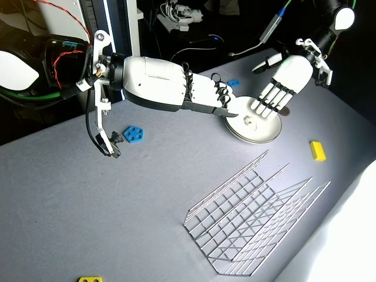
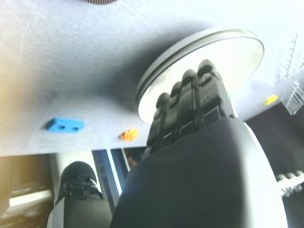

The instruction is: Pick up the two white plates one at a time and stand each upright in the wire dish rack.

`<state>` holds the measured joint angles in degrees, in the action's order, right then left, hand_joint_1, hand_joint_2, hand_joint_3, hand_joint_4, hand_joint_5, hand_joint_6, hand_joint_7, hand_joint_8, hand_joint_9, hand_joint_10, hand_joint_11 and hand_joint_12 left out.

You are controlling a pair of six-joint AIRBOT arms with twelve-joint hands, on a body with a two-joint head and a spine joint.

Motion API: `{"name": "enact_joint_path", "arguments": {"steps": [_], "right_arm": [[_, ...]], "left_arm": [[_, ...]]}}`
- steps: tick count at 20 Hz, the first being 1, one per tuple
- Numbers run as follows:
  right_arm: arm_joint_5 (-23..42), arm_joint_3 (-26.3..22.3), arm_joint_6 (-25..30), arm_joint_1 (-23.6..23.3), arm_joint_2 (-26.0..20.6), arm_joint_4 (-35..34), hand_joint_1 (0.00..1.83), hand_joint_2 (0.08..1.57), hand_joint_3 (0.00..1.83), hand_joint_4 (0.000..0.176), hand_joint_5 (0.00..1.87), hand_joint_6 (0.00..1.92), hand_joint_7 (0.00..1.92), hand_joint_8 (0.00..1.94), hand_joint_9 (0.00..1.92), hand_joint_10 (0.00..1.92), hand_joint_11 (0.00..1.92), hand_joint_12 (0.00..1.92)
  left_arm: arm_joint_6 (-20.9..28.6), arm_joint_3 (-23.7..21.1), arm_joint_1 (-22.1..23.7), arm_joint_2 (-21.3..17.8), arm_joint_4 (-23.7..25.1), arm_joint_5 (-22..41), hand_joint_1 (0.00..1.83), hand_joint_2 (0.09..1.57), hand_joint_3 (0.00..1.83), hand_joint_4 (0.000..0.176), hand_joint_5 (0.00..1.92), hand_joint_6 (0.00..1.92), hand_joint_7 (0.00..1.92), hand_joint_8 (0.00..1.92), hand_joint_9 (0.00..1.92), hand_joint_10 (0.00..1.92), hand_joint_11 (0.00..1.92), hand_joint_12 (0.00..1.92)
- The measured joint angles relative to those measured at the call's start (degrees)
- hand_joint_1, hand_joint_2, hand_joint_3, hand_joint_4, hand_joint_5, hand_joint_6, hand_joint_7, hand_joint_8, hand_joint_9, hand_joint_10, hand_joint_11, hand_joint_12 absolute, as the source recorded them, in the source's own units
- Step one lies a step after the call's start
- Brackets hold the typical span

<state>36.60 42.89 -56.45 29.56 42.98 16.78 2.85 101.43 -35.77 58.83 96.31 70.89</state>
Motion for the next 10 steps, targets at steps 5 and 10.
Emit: {"name": "enact_joint_path", "arguments": {"steps": [5,10], "right_arm": [[-0.02,0.35,-0.04,0.02,0.0,-0.02,0.09,0.96,0.0,0.0,0.0,0.0,0.0,0.0,0.0,0.0,0.0,0.0],[0.02,0.66,-0.48,0.02,0.02,0.15,0.08,0.97,0.0,0.0,0.0,0.0,0.0,0.0,0.0,0.0,0.0,0.0]], "left_arm": [[-1.07,0.24,-0.92,0.02,-0.28,-0.22,0.0,1.02,0.0,0.0,0.0,0.0,0.0,0.0,0.0,0.0,0.0,0.0],[-1.09,1.64,-1.62,0.85,-0.59,-0.46,0.0,1.02,0.01,0.0,0.0,0.0,0.0,0.0,0.0,0.0,0.0,0.0]]}}
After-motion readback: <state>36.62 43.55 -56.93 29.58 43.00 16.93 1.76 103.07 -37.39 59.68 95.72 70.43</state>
